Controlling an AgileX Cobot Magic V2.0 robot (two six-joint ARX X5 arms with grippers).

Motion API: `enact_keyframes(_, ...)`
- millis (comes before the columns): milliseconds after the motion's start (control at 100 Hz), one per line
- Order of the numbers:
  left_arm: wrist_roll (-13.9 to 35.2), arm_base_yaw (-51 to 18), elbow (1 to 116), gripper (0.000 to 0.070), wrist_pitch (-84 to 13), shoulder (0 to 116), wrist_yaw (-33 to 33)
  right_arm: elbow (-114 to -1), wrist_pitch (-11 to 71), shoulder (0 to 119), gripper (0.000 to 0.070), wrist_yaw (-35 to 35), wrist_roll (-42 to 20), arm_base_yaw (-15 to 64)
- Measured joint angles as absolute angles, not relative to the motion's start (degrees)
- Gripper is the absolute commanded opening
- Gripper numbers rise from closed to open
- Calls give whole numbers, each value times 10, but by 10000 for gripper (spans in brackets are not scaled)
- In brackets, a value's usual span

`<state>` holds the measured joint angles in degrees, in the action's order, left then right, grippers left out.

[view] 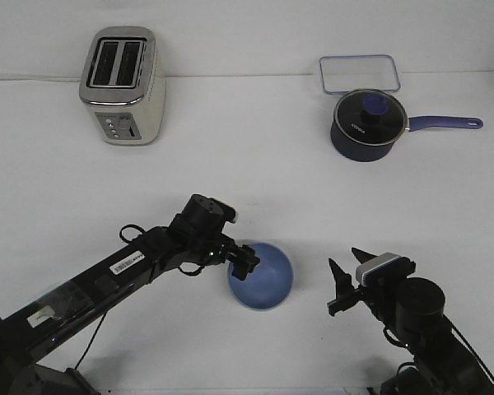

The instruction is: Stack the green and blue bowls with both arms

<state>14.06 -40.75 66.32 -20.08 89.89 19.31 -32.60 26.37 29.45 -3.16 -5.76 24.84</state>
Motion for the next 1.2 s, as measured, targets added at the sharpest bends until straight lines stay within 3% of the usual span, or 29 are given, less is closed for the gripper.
enact_keyframes(160, 135, -382, 663, 503, -198, 865, 159, -326, 263, 295, 357, -21, -58, 248)
enact_keyframes(390, 89, -303, 663, 477, -197, 724, 11, -326, 225, 295, 357, 28, -50, 248)
enact_keyframes(450, 71, -281, 663, 343, -197, 687, -25, -326, 211, 295, 344, 42, -46, 248)
enact_keyframes(540, 52, -246, 663, 0, -203, 641, -60, -326, 189, 295, 279, 53, -43, 248)
enact_keyframes(590, 46, -225, 663, 10, -218, 620, -69, -326, 179, 293, 205, 66, -43, 248)
enact_keyframes(650, 39, -202, 663, 12, -243, 596, -79, -326, 177, 286, 7, 73, -43, 248)
enact_keyframes(660, 39, -198, 663, 12, -248, 592, -80, -326, 178, 284, 0, 73, -43, 248)
enact_keyframes(790, 22, -159, 626, 12, -245, 528, -90, -322, 189, 227, 2, 75, -43, 248)
enact_keyframes(1080, -3, -118, 350, 11, -34, 260, -91, -257, 172, 44, 2, 123, -32, 248)
enact_keyframes(1200, -5, -117, 281, 12, -15, 183, -91, -258, 161, 35, 2, 147, -24, 248)
